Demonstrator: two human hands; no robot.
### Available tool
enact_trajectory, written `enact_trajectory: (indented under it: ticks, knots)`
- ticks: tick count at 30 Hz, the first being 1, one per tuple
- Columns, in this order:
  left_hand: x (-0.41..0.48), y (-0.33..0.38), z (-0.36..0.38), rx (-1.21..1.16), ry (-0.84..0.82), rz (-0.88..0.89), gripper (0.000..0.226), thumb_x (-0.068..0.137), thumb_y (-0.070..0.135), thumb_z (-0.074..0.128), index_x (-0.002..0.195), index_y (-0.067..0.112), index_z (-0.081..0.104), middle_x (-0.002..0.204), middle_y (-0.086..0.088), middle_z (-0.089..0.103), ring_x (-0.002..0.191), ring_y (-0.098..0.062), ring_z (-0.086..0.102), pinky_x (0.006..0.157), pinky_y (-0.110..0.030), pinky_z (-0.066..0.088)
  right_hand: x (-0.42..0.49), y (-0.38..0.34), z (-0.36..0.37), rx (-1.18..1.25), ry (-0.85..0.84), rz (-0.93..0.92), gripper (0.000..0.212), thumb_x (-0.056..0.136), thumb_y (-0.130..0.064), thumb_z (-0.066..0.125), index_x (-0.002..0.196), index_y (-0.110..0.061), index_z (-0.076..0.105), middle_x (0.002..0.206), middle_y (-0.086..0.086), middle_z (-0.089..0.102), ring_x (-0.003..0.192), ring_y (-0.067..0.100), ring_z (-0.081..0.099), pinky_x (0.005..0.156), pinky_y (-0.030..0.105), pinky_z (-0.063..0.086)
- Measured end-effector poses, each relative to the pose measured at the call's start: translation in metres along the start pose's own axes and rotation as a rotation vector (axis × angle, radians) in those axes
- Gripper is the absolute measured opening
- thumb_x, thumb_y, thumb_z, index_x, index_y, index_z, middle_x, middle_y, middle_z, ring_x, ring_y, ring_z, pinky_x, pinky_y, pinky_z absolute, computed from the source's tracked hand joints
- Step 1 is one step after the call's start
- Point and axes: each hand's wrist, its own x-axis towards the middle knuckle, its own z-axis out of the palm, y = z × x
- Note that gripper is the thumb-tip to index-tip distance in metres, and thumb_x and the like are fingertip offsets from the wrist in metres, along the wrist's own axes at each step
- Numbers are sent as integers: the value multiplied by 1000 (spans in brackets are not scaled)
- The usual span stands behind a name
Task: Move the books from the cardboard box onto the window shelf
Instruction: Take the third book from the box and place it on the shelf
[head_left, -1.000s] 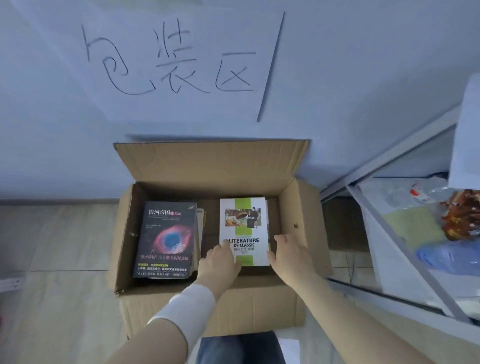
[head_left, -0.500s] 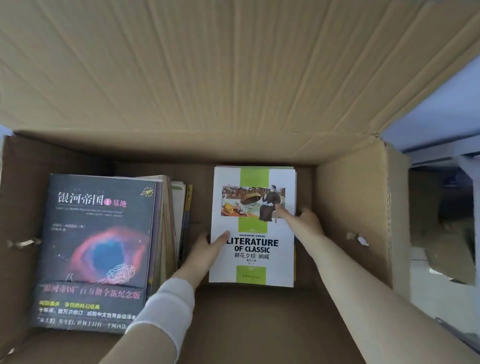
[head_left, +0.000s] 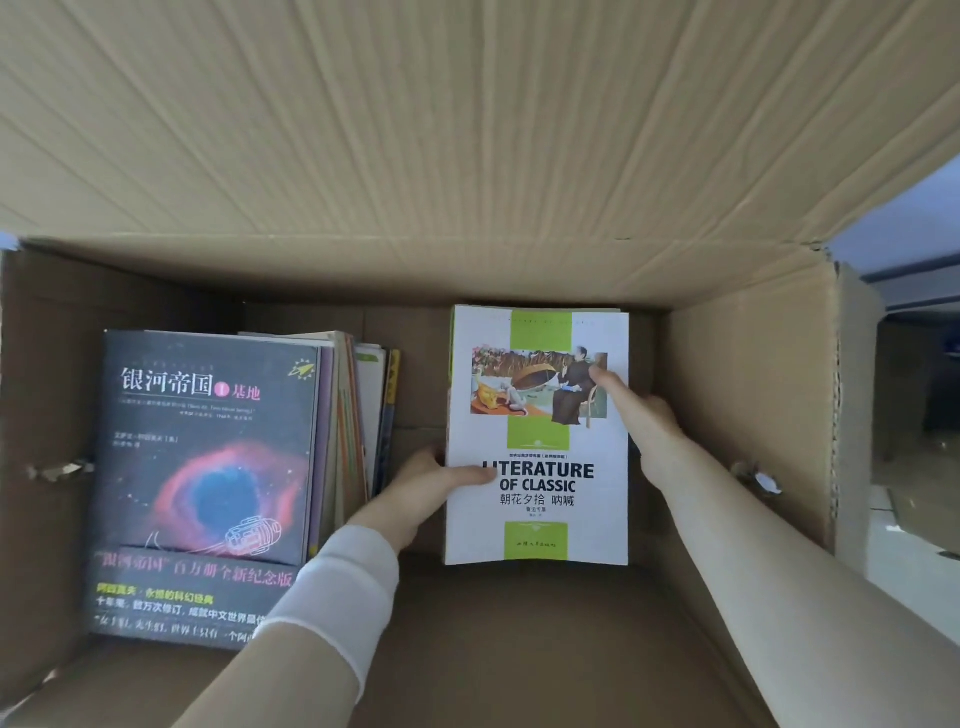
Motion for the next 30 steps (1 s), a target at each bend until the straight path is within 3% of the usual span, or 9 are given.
enact_trajectory:
  ticks: [4, 8, 11, 14, 17, 21, 25, 28, 30]
  knots:
    - [-19, 9, -6, 32, -6, -24, 24, 81, 15, 72, 102, 15, 61, 112, -6, 68, 84, -14, 65, 64, -20, 48, -6, -2, -6, 26, -45, 38, 105, 30, -69, 72, 119, -14, 63, 122, 9, 66, 112, 27, 61, 92, 33, 46]
    - [-43, 15, -16, 103, -10, -66, 59, 71, 31, 80, 121, 9, 58, 116, -6, 70, 104, -22, 66, 95, -37, 50, -30, -2, -7, 75, -143, 95, 91, 46, -64, 76, 123, -18, 61, 132, 6, 59, 123, 23, 54, 105, 36, 38]
    - [-71, 15, -23, 152, 1, -20, 82, 47, 46, 81, 117, 10, 62, 112, -4, 71, 102, -22, 67, 97, -41, 51, -52, -3, -13, 42, -196, 103, 88, 35, -68, 75, 111, -24, 67, 129, 4, 63, 121, 24, 56, 109, 45, 36]
    - [-111, 12, -29, 155, 26, 25, 60, 60, 40, 80, 110, 10, 64, 107, -3, 72, 96, -20, 67, 86, -35, 53, -87, -9, -25, 0, -215, 58, 68, 38, -66, 75, 92, -24, 70, 112, 4, 72, 106, 25, 66, 101, 43, 45]
    - [-160, 1, -37, 134, 24, 97, 62, 53, 43, 78, 106, 12, 68, 102, -2, 75, 96, -21, 71, 95, -42, 52, -134, -15, -36, -46, -223, -33, 81, 33, -68, 78, 100, -22, 70, 108, 3, 72, 104, 24, 66, 98, 41, 47]
    - [-242, -28, -44, 87, 58, 187, 73, 45, 50, 76, 109, 16, 65, 103, 1, 75, 95, -18, 71, 92, -42, 55, -224, -15, -52, -111, -297, -189, 41, 69, -53, 70, 94, -21, 71, 95, 4, 73, 86, 22, 66, 80, 34, 50]
    - [-332, -86, -44, 37, 132, 271, 54, 57, 41, 79, 104, 17, 67, 102, 4, 73, 94, -14, 69, 93, -35, 53, -323, 8, -62, -192, -363, -319, 25, 77, -40, 69, 91, -19, 71, 80, 1, 76, 78, 21, 67, 79, 32, 50]
    - [-395, -147, -46, -18, 73, 304, 48, 67, 36, 78, 110, 17, 66, 108, 4, 73, 101, -14, 69, 99, -35, 50, -393, 36, -59, -274, -397, -407, 22, 77, -36, 70, 87, -17, 71, 68, -1, 76, 69, 17, 69, 80, 32, 50]
    - [-438, -193, -48, -96, 37, 301, 44, 77, 28, 74, 117, 13, 62, 115, 0, 71, 106, -15, 67, 101, -33, 50, -441, 57, -53, -333, -431, -431, 21, 78, -33, 70, 85, -13, 70, 63, 2, 75, 55, 16, 69, 67, 29, 53]
